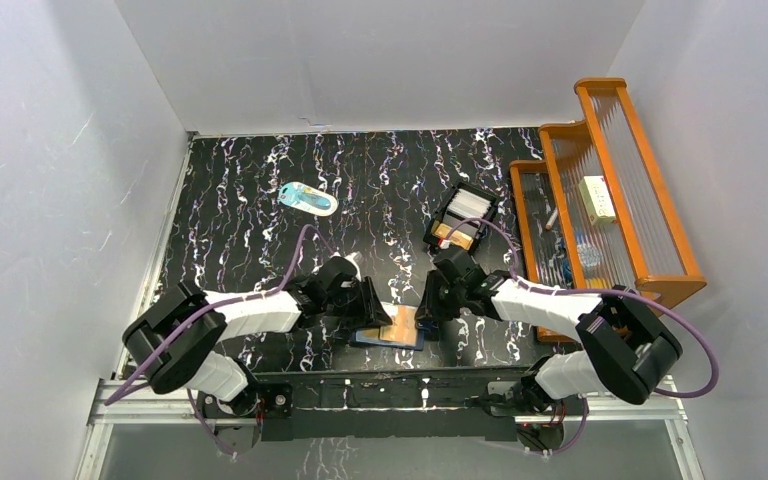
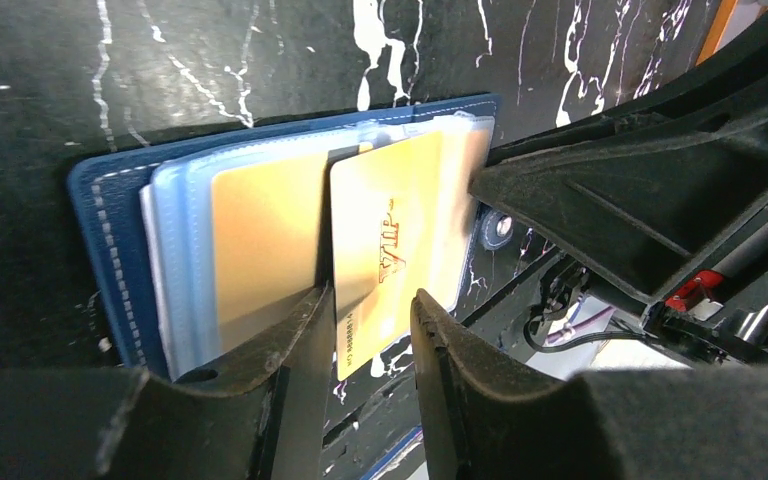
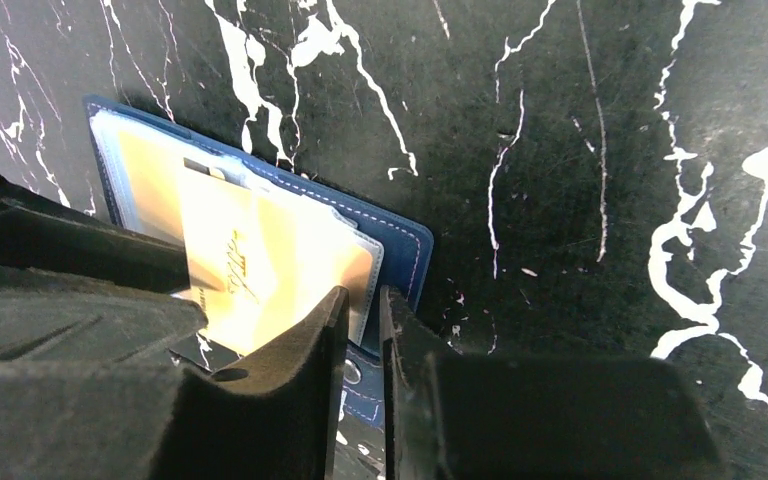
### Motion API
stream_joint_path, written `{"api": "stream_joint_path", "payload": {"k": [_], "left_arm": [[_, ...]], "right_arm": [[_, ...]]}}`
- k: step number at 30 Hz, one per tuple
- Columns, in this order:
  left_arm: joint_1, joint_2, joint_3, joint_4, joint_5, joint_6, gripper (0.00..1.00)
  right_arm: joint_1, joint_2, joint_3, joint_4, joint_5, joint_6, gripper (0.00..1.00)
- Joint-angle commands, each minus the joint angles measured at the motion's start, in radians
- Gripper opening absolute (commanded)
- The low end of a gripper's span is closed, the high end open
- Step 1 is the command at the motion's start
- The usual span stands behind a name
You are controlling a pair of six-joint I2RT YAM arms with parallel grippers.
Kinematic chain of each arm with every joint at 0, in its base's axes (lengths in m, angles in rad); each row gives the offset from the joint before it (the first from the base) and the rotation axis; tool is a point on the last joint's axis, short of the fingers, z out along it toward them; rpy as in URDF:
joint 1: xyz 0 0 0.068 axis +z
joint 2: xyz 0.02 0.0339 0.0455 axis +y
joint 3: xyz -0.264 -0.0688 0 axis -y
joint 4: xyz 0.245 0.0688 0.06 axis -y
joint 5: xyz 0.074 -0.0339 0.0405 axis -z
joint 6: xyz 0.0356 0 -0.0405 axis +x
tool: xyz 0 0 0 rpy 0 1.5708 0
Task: Put the credit cards into the card holder
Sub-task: Insert the credit card into the card holder.
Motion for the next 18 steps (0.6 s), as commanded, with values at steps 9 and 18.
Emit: {"api": "stream_joint_path", "payload": {"k": [9, 18], "left_arm": [[-0.067, 0.100, 0.124, -0.046, -0.019, 0.095, 0.33], [-0.087, 0.121, 0.159, -0.054, -0.041, 0.126, 0.33]], "right_arm": [[0.002, 0.012, -0.058, 0.098, 0.002, 0.023, 0.24], [0.002, 0.024, -0.042, 0.114, 0.002, 0.002, 0.24]]}}
